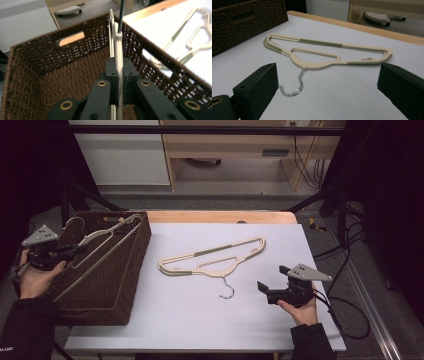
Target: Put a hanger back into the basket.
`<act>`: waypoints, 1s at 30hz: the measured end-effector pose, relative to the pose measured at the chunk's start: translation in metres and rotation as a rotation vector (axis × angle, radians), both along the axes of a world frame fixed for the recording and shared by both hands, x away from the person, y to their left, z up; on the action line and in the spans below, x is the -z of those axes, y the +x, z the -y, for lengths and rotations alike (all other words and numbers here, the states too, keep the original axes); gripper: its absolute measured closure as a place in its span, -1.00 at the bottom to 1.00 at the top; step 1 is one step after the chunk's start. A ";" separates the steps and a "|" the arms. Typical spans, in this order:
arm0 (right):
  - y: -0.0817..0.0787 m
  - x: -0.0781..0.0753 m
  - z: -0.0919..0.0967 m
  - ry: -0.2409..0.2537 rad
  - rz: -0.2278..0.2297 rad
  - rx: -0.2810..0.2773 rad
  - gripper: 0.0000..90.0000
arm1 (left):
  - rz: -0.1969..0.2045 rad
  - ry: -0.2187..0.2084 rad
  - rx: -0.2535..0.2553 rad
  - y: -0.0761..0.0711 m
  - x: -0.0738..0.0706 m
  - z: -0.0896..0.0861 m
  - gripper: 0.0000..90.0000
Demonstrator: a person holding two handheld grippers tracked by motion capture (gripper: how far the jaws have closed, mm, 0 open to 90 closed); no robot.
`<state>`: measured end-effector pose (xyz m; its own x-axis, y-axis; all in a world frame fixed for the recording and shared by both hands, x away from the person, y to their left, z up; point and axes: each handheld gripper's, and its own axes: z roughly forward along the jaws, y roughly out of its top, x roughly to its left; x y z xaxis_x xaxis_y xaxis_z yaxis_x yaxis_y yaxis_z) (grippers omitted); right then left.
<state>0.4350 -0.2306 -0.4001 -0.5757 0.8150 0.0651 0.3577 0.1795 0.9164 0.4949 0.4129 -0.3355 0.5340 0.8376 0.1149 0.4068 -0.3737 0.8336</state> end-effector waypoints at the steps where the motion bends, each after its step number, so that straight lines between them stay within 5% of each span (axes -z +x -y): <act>1: 0.000 0.000 0.000 0.001 0.001 -0.003 -0.91 | -0.003 0.012 -0.002 -0.001 0.004 0.003 0.90; 8: 0.000 0.001 -0.001 -0.002 -0.001 -0.001 -0.91 | -0.013 0.034 -0.016 -0.002 0.026 0.013 0.90; 15: 0.000 0.001 -0.001 -0.005 -0.002 -0.006 -0.91 | -0.086 0.127 0.007 -0.004 0.034 0.032 0.83; 19: 0.000 0.001 -0.001 -0.002 -0.001 -0.004 -0.91 | -0.138 0.129 0.017 -0.004 0.039 0.041 0.77; 26: 0.000 0.001 -0.002 -0.004 -0.002 -0.006 -0.91 | -0.196 0.218 0.030 -0.007 0.050 0.056 0.67; 30: 0.000 0.001 -0.003 -0.006 -0.002 -0.006 -0.91 | -0.232 0.227 0.031 -0.005 0.053 0.057 0.63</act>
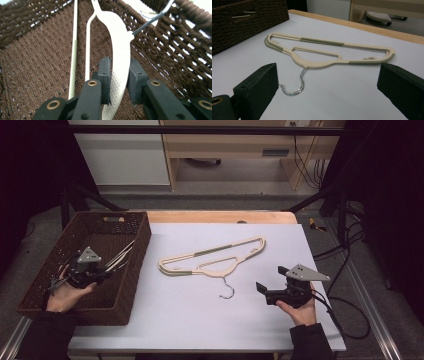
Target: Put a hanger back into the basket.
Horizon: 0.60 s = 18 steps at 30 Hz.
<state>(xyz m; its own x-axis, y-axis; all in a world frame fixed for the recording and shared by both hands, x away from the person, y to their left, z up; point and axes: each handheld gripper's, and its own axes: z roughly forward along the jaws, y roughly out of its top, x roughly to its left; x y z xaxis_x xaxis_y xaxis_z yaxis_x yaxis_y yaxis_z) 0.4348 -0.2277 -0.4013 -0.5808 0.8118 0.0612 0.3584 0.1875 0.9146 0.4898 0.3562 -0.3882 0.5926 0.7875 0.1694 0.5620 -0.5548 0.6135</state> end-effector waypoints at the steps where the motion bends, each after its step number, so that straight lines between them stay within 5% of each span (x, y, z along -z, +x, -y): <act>1: 0.000 0.000 0.000 -0.001 0.001 -0.002 -0.91 | -0.002 -0.009 0.002 0.000 0.001 0.000 0.61; 5: 0.000 -0.001 0.000 0.001 0.002 -0.001 -0.91 | -0.038 -0.019 0.008 0.000 0.001 0.001 0.59; 10: -0.001 -0.001 0.000 0.002 0.003 0.000 -0.91 | -0.018 -0.025 0.018 -0.004 -0.005 0.002 0.52; 15: -0.001 -0.002 0.000 0.003 0.006 0.000 -0.91 | 0.043 -0.041 0.002 -0.011 -0.019 -0.001 0.39; 18: -0.001 -0.003 0.000 0.006 0.009 -0.001 -0.91 | 0.122 -0.092 -0.019 -0.018 -0.032 -0.002 0.18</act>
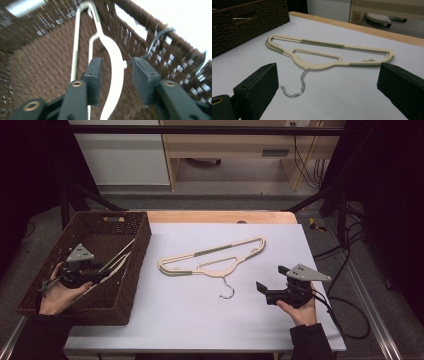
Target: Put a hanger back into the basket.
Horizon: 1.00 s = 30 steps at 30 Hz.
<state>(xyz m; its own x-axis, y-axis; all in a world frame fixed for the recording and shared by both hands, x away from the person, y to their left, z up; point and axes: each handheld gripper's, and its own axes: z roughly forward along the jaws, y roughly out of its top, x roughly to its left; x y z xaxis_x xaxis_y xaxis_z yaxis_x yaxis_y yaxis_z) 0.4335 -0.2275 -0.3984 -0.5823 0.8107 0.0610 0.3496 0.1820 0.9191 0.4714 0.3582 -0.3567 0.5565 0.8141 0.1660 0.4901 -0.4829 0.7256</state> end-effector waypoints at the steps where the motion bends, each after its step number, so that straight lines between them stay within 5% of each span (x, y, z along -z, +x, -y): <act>1: 0.000 0.000 -0.001 0.002 -0.001 -0.001 -0.91 | 0.021 -0.027 -0.007 -0.003 -0.005 0.000 0.13; 3: 0.000 0.000 -0.001 -0.004 0.003 -0.003 -0.91 | 0.085 -0.096 -0.021 -0.009 -0.012 0.003 0.01; 4: 0.000 0.000 -0.001 -0.004 0.003 -0.003 -0.91 | 0.085 -0.096 -0.021 -0.009 -0.012 0.003 -0.04; 6: 0.001 -0.001 -0.003 -0.001 0.000 0.002 -0.90 | 0.158 -0.180 -0.013 -0.017 -0.022 0.009 -0.16; 9: 0.002 -0.001 -0.005 -0.004 -0.007 0.007 -0.89 | 0.206 -0.275 0.011 -0.024 -0.028 0.018 -0.37; 10: 0.002 -0.001 -0.005 -0.004 -0.007 0.007 -0.89 | 0.206 -0.275 0.011 -0.024 -0.028 0.018 -0.43; 12: 0.003 -0.001 -0.007 0.002 -0.013 0.009 -0.88 | 0.244 -0.360 0.037 -0.029 -0.032 0.031 -0.53; 17: 0.003 -0.001 -0.008 0.008 -0.015 0.016 -0.88 | 0.281 -0.407 0.087 -0.039 -0.031 0.060 -0.65; 20: 0.003 -0.003 -0.008 0.025 -0.010 0.020 -0.87 | 0.280 -0.454 0.118 -0.044 -0.027 0.078 -0.70; 24: 0.003 -0.004 -0.010 0.025 -0.007 0.018 -0.87 | 0.279 -0.466 0.141 -0.046 -0.021 0.094 -0.74; 30: 0.004 -0.005 -0.016 0.020 -0.009 0.009 -0.86 | 0.221 -0.467 0.185 -0.042 -0.002 0.124 -0.75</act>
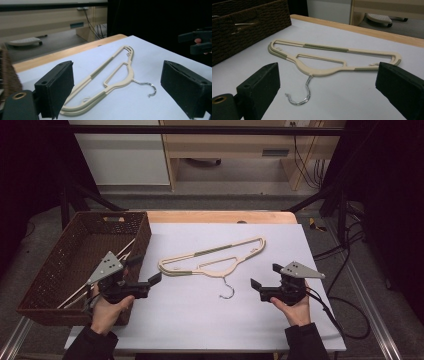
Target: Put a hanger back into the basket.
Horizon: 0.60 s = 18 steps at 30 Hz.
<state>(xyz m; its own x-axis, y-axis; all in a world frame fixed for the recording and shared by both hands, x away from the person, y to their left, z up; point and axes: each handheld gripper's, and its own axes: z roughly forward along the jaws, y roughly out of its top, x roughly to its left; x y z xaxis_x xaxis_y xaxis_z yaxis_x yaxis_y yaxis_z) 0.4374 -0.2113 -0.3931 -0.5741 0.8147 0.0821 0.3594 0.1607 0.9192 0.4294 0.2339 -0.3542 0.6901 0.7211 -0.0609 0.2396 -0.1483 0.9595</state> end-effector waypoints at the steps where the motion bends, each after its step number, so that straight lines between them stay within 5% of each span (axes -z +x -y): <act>1: 0.000 0.000 -0.002 0.003 -0.002 0.000 -0.86 | -0.009 0.007 0.008 0.001 0.003 0.003 -0.75; 18: 0.017 0.017 -0.039 -0.061 -0.087 -0.011 -0.68 | -0.107 0.097 0.066 0.005 0.048 0.030 -0.80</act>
